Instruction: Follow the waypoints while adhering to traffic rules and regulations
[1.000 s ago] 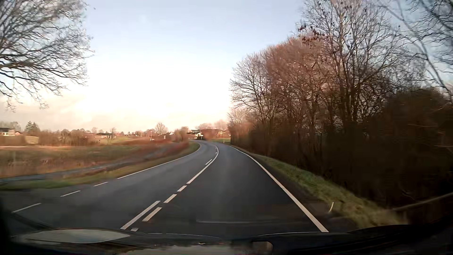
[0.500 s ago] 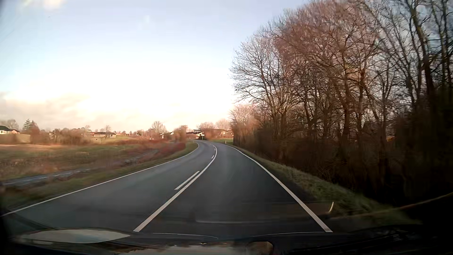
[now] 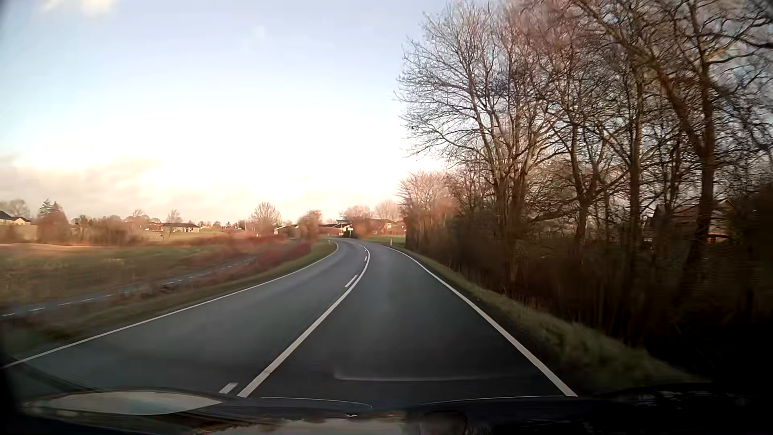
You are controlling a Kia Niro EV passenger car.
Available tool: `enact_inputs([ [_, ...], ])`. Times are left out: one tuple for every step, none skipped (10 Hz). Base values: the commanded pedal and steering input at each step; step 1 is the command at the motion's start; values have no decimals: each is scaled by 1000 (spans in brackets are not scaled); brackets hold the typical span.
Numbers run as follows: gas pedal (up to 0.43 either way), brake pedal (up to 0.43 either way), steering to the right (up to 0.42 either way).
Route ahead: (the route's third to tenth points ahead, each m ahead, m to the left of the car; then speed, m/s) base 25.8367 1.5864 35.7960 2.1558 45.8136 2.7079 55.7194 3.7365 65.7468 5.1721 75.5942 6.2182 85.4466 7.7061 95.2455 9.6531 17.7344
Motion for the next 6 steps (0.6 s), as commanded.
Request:
enact_inputs([
  [138, 0, -7],
  [138, 0, -7],
  [138, 0, -7],
  [138, 0, -8],
  [138, 0, -8],
  [138, 0, -8],
])
